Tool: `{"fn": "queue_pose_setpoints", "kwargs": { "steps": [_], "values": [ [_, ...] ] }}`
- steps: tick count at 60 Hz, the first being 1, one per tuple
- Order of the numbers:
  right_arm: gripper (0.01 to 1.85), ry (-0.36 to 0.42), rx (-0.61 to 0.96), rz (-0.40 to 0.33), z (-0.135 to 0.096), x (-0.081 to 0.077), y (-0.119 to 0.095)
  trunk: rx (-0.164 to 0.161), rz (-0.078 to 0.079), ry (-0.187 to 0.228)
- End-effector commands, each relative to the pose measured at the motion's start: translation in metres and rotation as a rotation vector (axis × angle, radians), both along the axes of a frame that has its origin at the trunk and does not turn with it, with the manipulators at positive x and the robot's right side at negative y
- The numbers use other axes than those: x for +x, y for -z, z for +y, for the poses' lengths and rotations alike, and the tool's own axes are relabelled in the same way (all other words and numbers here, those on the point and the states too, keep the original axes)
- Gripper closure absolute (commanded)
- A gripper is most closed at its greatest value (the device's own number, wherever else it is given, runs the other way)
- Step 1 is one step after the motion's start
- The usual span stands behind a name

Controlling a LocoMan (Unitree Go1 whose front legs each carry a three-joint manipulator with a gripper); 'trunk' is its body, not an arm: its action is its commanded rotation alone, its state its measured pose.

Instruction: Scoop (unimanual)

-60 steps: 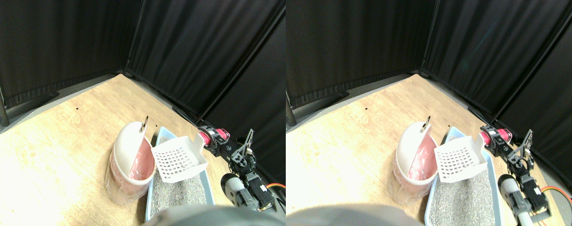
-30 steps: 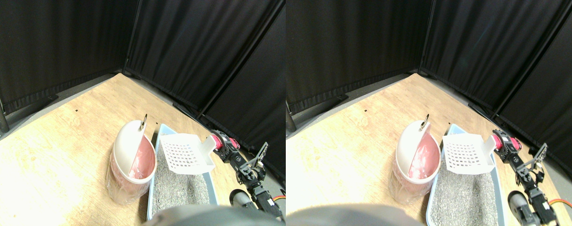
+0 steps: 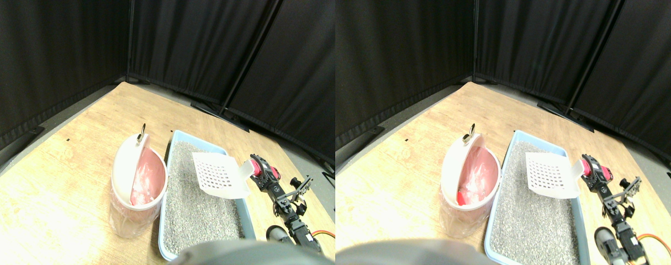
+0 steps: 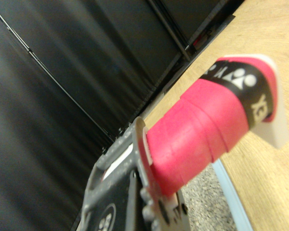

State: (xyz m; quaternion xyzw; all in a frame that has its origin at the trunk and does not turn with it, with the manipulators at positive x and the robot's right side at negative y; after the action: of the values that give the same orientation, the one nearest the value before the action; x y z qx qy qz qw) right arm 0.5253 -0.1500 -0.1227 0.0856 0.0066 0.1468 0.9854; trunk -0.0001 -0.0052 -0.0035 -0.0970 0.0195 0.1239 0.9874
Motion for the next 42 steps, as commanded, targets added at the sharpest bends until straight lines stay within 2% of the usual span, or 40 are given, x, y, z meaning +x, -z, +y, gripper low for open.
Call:
{"fn": "queue_pose_setpoints", "kwargs": {
  "steps": [1, 13, 25, 42],
  "values": [
    [1.81, -0.006, 0.050, -0.081, 0.000, 0.001, -0.007, -0.013, -0.008, 0.013],
    [1.81, 0.027, 0.080, -0.077, -0.020, -0.002, 0.005, 0.010, -0.006, 0.041],
    [1.81, 0.072, 0.116, -0.056, -0.036, -0.004, 0.018, 0.017, -0.002, 0.052],
    [1.81, 0.115, 0.147, -0.001, -0.043, -0.012, 0.035, 0.024, 0.001, 0.051]
  ]
}}
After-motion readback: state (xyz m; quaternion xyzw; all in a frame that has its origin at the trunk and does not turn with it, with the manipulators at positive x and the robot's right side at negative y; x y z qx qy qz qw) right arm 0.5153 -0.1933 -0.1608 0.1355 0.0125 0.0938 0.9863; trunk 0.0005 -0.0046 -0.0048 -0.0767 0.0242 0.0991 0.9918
